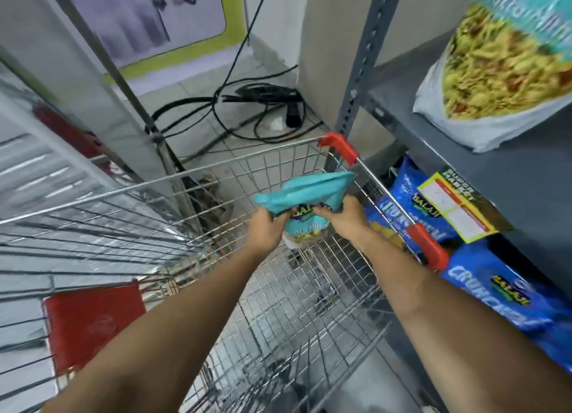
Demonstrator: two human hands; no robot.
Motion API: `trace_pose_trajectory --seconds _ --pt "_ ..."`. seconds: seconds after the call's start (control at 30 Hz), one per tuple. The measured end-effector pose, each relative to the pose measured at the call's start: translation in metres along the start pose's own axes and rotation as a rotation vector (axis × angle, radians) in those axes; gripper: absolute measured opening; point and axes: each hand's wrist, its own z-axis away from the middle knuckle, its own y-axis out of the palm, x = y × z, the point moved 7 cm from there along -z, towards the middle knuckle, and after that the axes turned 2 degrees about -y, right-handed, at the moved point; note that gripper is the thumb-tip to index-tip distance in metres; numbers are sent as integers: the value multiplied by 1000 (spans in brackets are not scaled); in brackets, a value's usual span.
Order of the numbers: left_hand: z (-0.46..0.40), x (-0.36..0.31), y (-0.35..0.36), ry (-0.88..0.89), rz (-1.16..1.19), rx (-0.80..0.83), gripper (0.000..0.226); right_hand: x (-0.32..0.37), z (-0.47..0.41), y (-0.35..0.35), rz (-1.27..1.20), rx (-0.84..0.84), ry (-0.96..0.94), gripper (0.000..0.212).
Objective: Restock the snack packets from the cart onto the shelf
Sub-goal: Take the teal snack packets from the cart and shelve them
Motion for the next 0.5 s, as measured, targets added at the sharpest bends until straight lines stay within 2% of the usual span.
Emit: trace_pose_trajectory --seconds 0.1,0.23,0.37,0.5 --pt "11 -23 -10 70 -47 3 35 13 17 -8 -66 44 -57 20" --pt "46 -73 -28 222 -56 -17 41 47 52 -34 -153 20 -181 20" --pt "98 -144 -31 363 -20 -2 42 91 111 -87 -174 -102 -309 18" --pt "154 -224 -11 504 13 35 20 128 186 -164 -227 -264 -371 19"
